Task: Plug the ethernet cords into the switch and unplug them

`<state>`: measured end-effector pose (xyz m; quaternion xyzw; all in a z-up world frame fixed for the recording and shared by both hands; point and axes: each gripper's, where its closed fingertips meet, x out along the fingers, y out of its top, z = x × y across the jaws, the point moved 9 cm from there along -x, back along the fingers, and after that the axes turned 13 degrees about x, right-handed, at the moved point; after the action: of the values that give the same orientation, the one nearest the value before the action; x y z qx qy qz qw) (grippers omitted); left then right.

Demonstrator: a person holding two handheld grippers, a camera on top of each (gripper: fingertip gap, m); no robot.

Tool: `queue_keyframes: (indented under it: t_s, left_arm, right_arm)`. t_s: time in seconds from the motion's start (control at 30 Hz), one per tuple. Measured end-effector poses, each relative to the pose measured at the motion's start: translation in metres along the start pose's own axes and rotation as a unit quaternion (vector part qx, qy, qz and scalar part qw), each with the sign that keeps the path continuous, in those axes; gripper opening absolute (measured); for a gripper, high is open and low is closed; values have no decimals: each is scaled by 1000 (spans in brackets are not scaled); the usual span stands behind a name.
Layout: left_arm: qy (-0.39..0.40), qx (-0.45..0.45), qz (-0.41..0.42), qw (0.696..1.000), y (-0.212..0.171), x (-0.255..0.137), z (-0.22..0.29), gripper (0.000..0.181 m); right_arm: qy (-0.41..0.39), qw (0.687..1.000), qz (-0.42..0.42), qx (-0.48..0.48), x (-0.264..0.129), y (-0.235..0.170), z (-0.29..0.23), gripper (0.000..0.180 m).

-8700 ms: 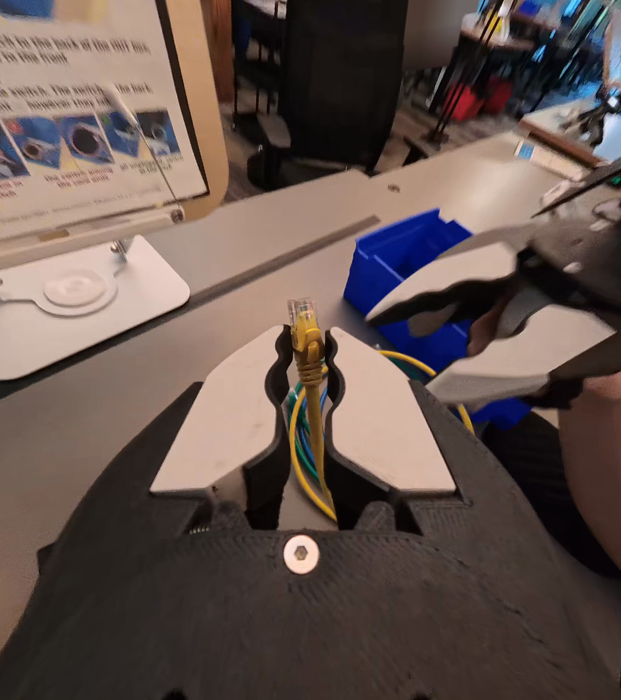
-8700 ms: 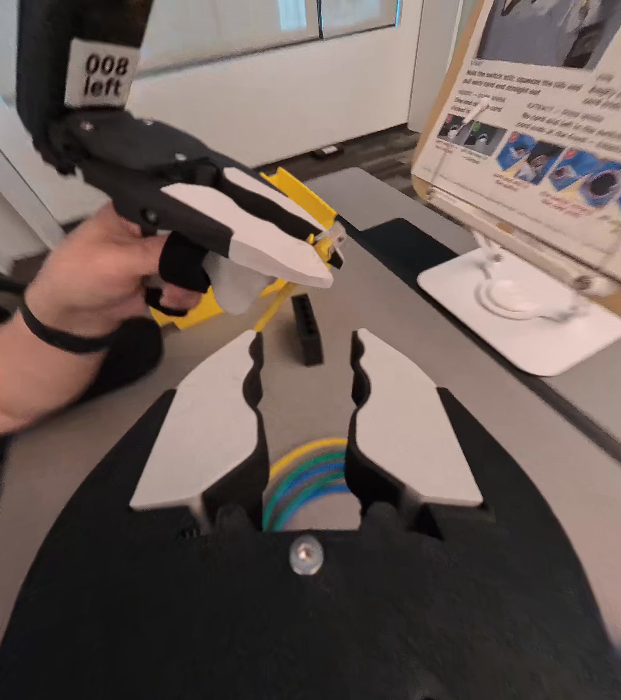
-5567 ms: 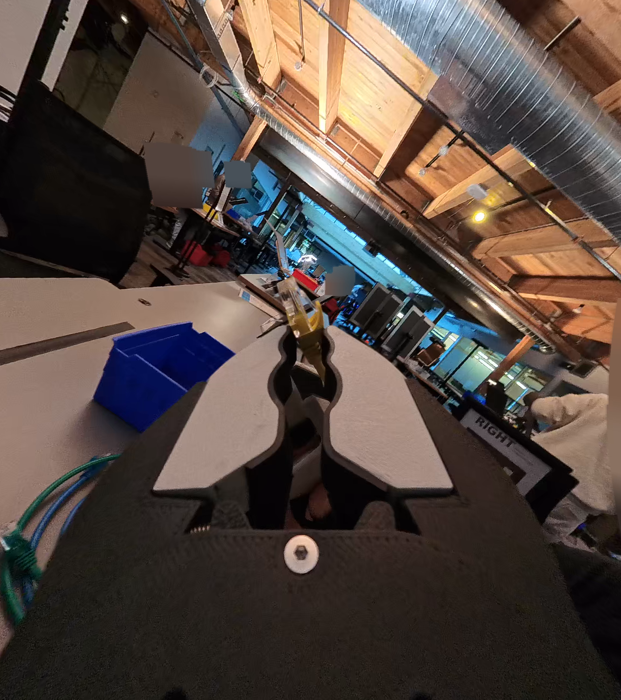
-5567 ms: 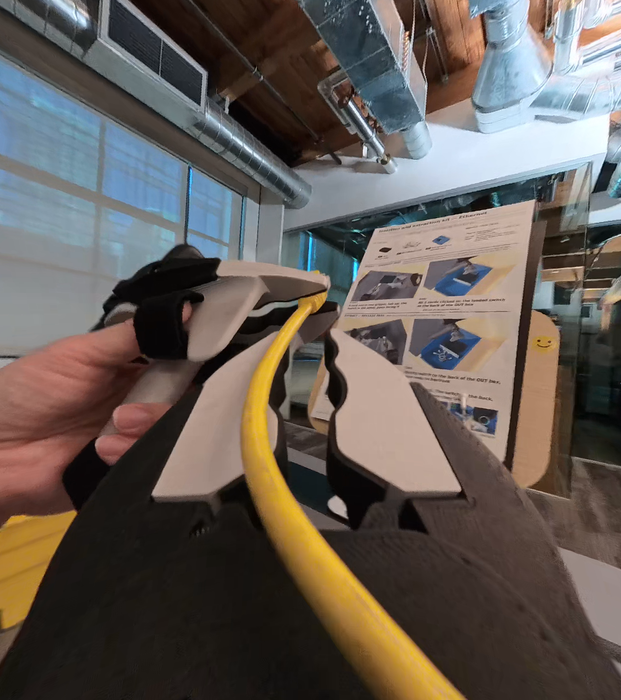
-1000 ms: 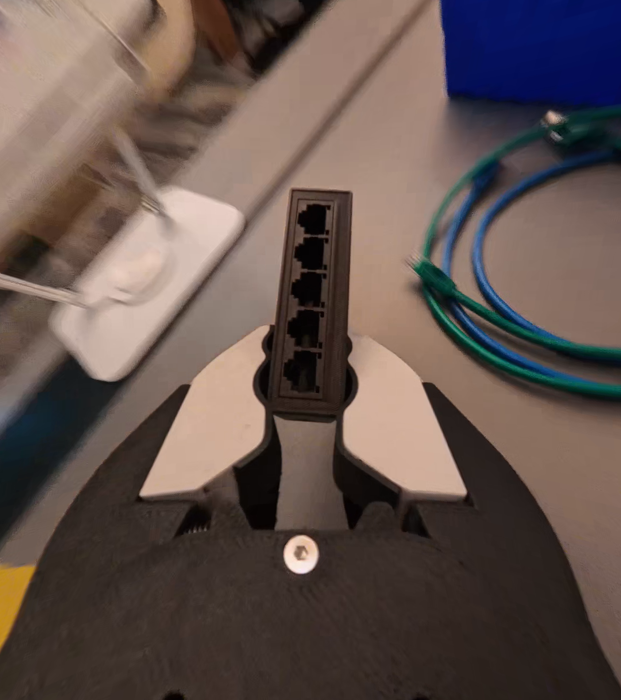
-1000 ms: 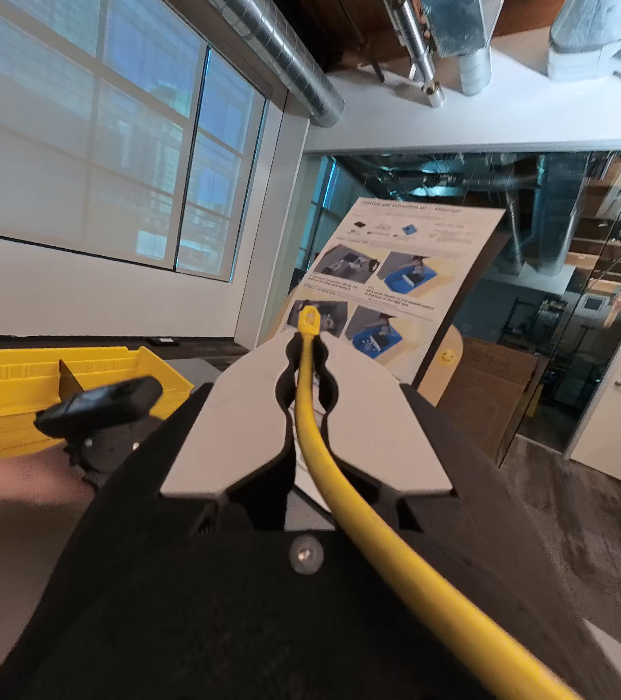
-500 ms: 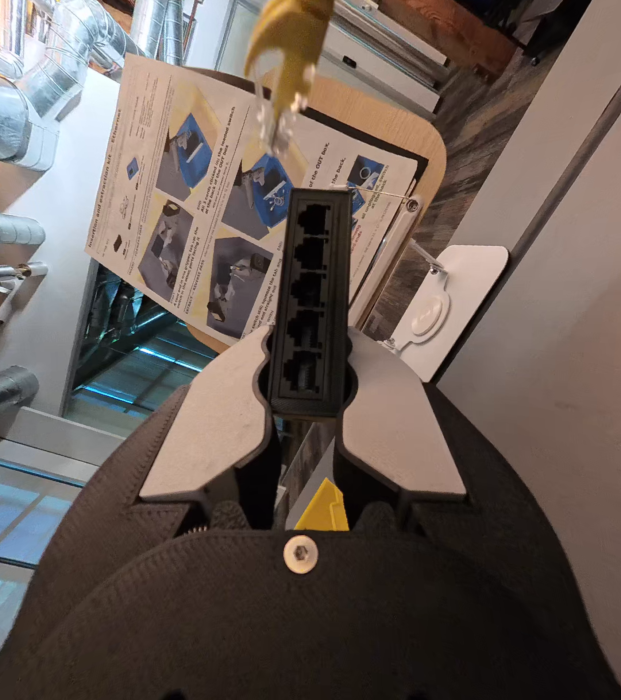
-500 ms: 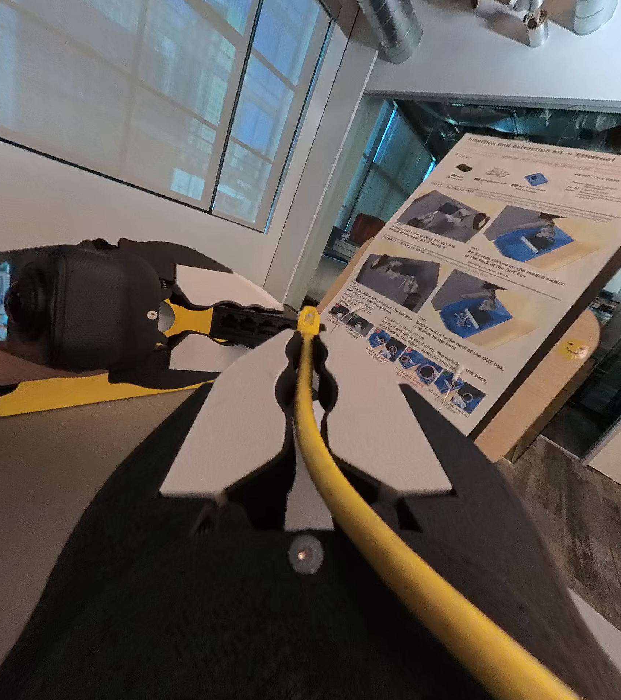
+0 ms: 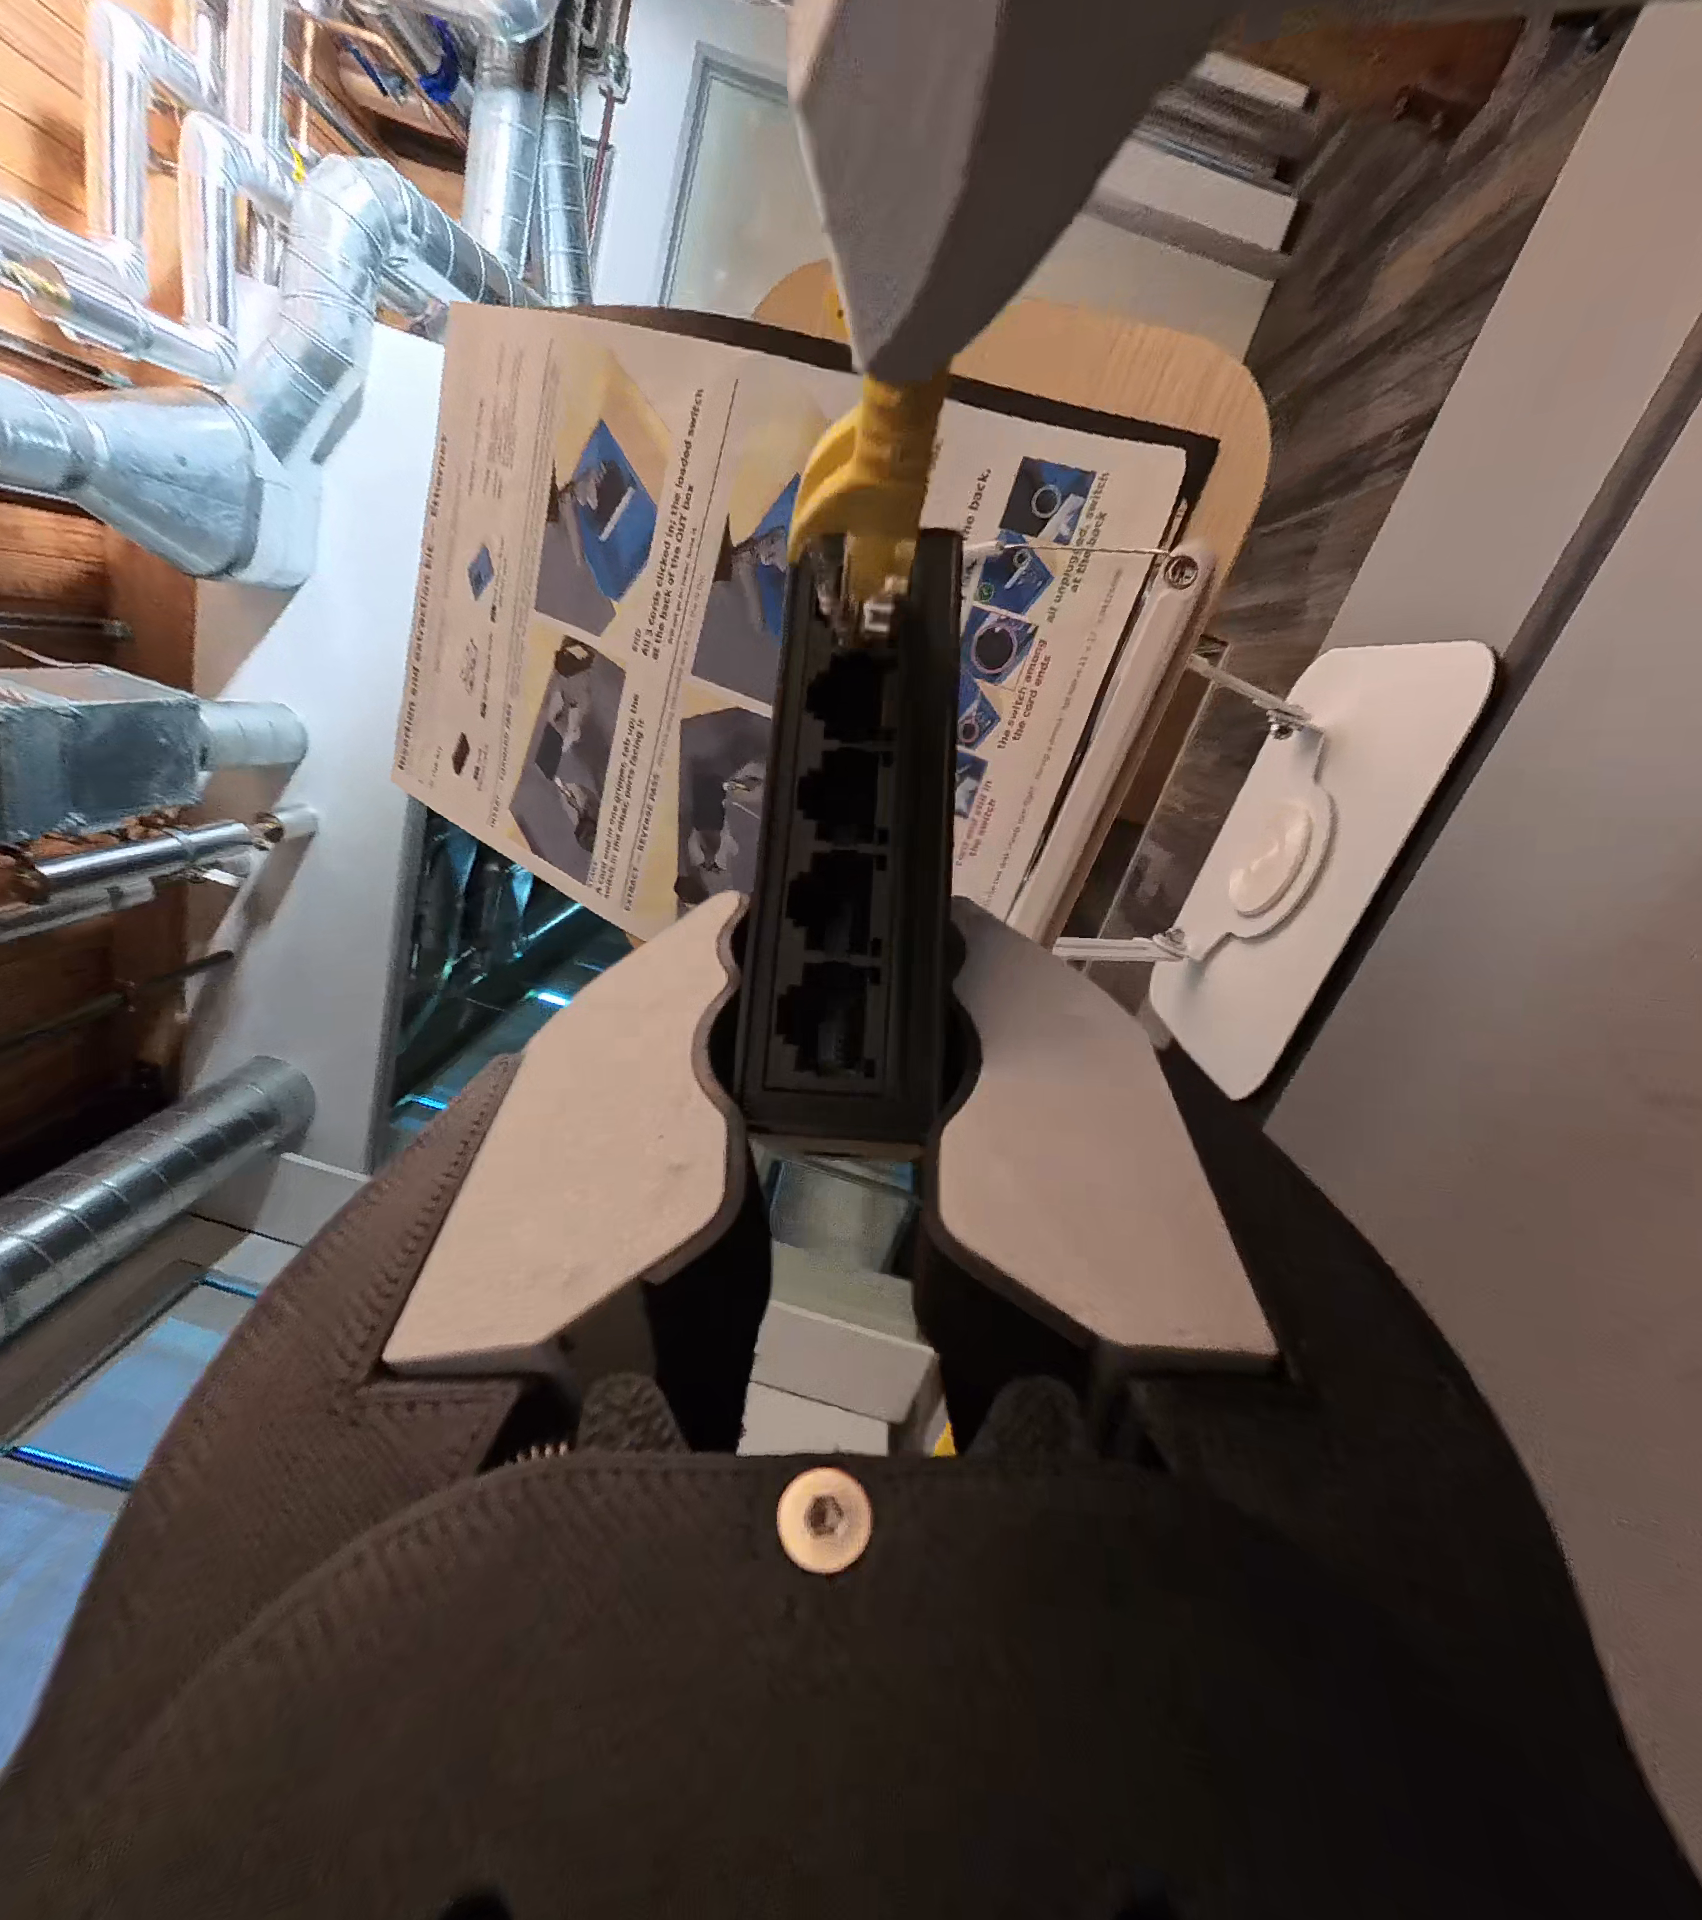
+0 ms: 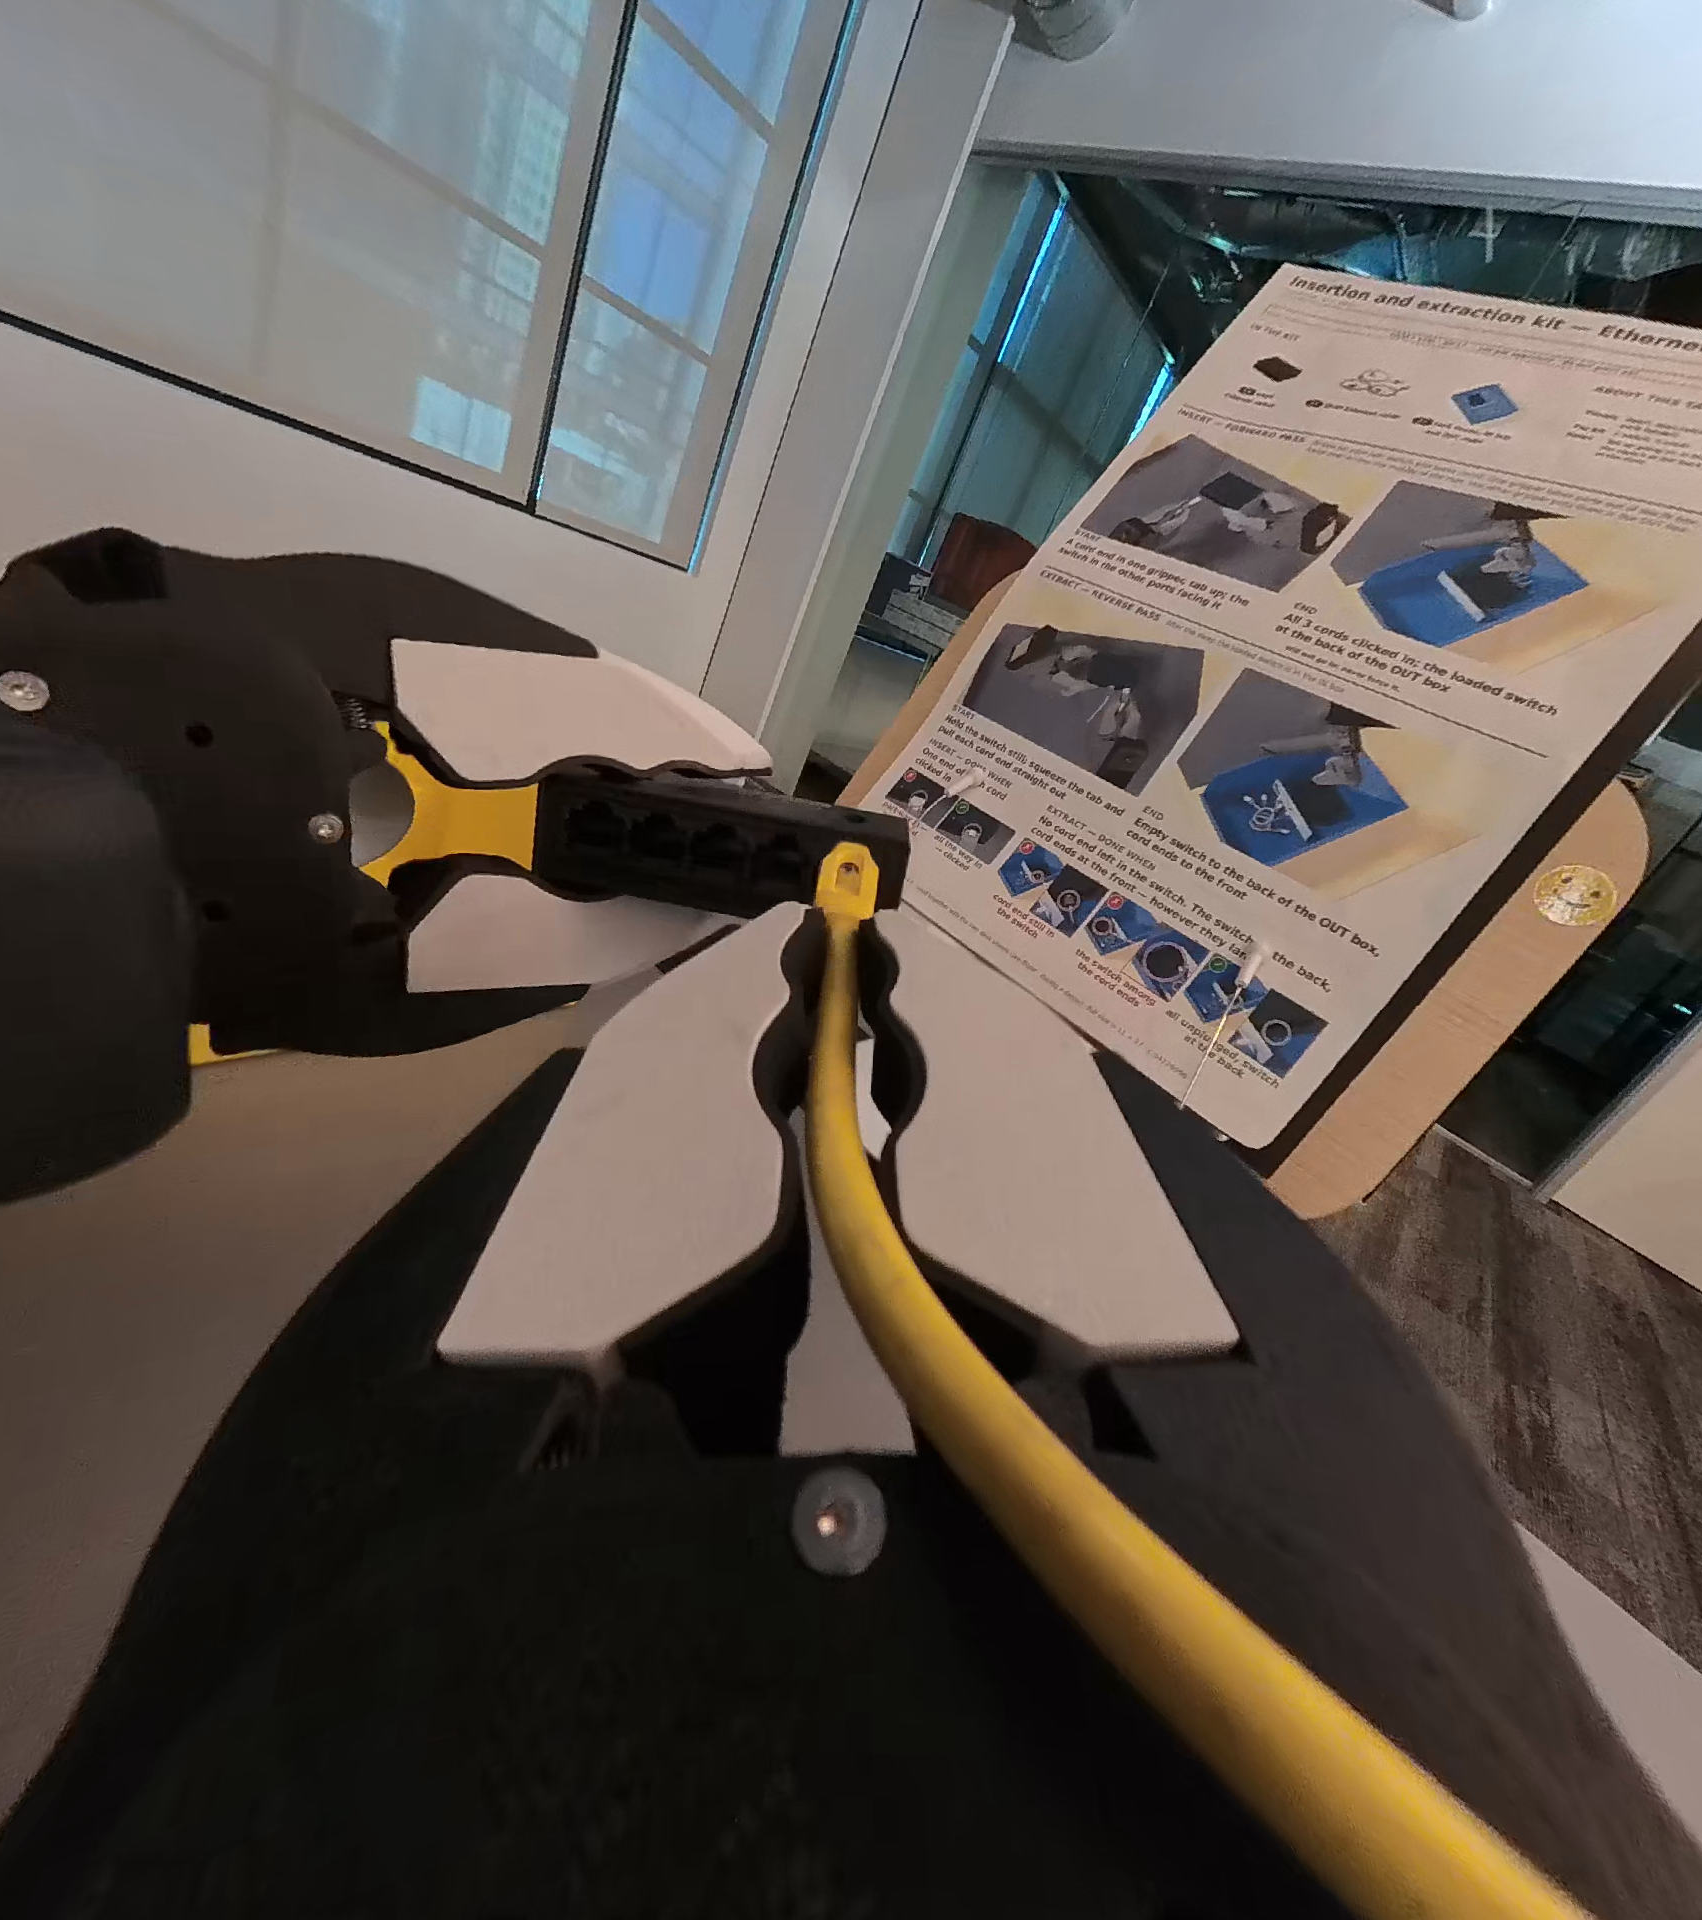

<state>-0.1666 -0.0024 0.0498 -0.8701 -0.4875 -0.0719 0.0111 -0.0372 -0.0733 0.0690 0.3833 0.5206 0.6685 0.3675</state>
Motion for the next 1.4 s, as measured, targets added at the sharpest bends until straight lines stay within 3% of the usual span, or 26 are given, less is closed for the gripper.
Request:
queue_keyframes:
  t_s: [0.2, 0.37, 0.6, 0.7, 0.9, 1.0, 1.17, 1.3, 1.4]
  left_arm:
    - [38, 34, 46, 998, 7, -14, -7, 28]
    - [5, 12, 68, 998, 6, -15, -12, 28]
    - [32, -85, 108, 990, 15, -29, -34, 32]
    - [51, -101, 115, 987, 17, -36, -45, 40]
    - [16, -194, 189, 963, 22, -48, -60, 78]
    - [-48, -300, 262, 916, 18, -48, -62, 93]
    - [-184, -523, 340, 760, 5, -36, -65, 103]
    - [-226, -614, 364, 664, 0, -29, -61, 93]
    - [-231, -639, 364, 637, 1, -25, -54, 74]
  right_arm:
    - [-17, 999, 13, 23, -2, 4, -2, 7]
    - [37, 998, 9, 40, -6, 9, 7, 7]
    - [-23, 989, 97, -110, -24, 35, -17, 6]
    - [-29, 983, 118, -135, -31, 45, -23, 6]
    - [-49, 973, 138, -180, -42, 58, -27, 6]
    - [-58, 968, 142, -198, -45, 62, -25, 6]
    - [-73, 956, 144, -246, -47, 62, -30, 6]
    - [-69, 952, 152, -257, -46, 61, -36, 6]
    - [-70, 948, 157, -269, -44, 59, -41, 6]
